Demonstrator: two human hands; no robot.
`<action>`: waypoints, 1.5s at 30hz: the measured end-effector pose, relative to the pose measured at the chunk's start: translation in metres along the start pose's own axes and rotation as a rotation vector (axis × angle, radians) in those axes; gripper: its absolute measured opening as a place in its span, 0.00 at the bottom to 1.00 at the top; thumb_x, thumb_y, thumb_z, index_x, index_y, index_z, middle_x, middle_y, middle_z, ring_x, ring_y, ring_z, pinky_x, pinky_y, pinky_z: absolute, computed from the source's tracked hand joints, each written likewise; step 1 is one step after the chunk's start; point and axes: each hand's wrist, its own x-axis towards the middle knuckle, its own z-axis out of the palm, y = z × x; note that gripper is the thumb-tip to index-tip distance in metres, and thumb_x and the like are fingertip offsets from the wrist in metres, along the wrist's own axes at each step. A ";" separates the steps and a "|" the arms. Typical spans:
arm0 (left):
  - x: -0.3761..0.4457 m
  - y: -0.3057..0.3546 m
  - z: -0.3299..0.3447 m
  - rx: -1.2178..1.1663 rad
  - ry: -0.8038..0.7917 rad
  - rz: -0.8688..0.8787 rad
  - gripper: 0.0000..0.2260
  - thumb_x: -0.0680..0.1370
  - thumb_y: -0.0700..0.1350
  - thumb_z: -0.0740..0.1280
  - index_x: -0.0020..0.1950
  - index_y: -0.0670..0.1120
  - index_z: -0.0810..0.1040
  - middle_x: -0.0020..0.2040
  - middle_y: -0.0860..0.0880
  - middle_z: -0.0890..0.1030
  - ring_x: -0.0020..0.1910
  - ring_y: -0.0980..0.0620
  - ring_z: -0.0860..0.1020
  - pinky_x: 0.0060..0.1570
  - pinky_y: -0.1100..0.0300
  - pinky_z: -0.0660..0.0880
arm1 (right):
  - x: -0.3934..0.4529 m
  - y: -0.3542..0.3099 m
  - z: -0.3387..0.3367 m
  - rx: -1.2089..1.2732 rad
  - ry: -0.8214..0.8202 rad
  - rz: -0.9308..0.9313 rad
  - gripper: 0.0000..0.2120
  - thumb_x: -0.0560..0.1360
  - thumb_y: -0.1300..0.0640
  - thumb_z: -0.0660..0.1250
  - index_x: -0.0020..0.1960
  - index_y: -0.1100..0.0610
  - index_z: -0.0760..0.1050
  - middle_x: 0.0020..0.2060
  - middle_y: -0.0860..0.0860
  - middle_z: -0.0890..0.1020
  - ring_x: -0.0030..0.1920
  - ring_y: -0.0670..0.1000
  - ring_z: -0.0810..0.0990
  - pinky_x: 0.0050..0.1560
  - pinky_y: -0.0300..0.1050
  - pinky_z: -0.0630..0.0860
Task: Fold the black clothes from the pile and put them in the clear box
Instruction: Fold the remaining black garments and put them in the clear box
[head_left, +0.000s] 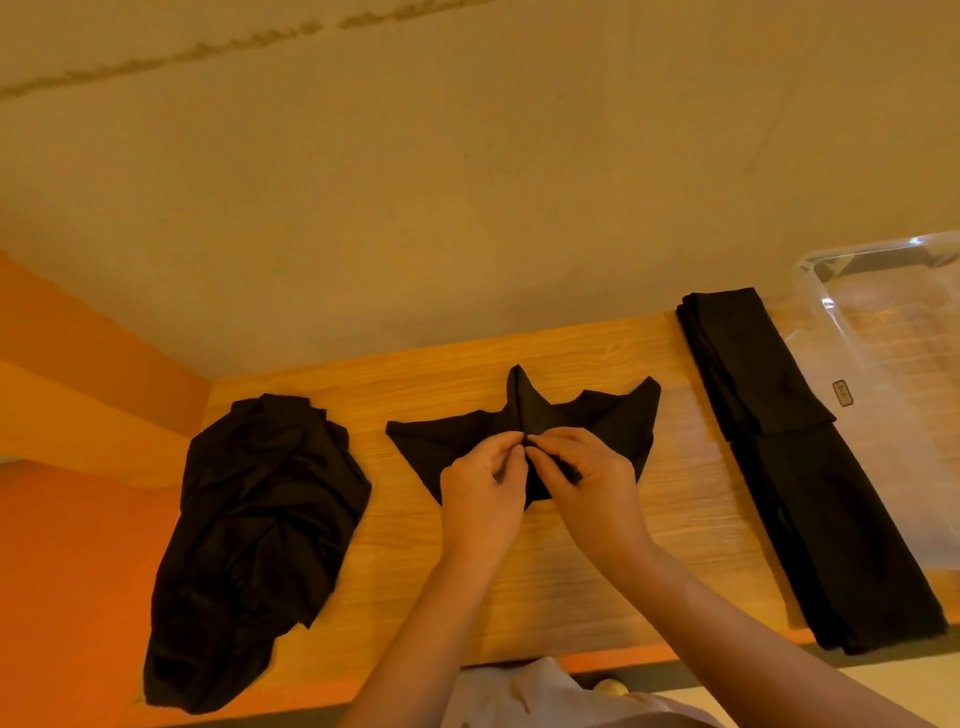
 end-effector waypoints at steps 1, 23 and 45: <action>-0.001 -0.001 0.000 0.007 0.002 -0.003 0.11 0.79 0.43 0.65 0.61 0.48 0.79 0.49 0.54 0.84 0.49 0.61 0.81 0.50 0.67 0.77 | -0.002 0.001 0.001 -0.015 0.000 -0.021 0.09 0.75 0.60 0.69 0.55 0.55 0.82 0.49 0.46 0.81 0.48 0.40 0.80 0.49 0.32 0.76; 0.011 -0.004 -0.019 0.063 -0.194 0.021 0.14 0.82 0.42 0.57 0.67 0.50 0.71 0.46 0.55 0.84 0.47 0.60 0.80 0.41 0.77 0.71 | 0.002 0.007 -0.035 0.036 -0.243 0.007 0.09 0.75 0.60 0.70 0.55 0.54 0.81 0.43 0.45 0.84 0.43 0.40 0.82 0.44 0.36 0.79; 0.125 -0.022 0.013 0.631 -0.801 0.435 0.20 0.73 0.54 0.70 0.64 0.62 0.73 0.70 0.59 0.70 0.70 0.57 0.61 0.61 0.56 0.51 | -0.013 0.011 -0.049 0.046 -0.118 0.144 0.09 0.75 0.63 0.69 0.51 0.51 0.80 0.42 0.43 0.83 0.44 0.40 0.82 0.42 0.33 0.77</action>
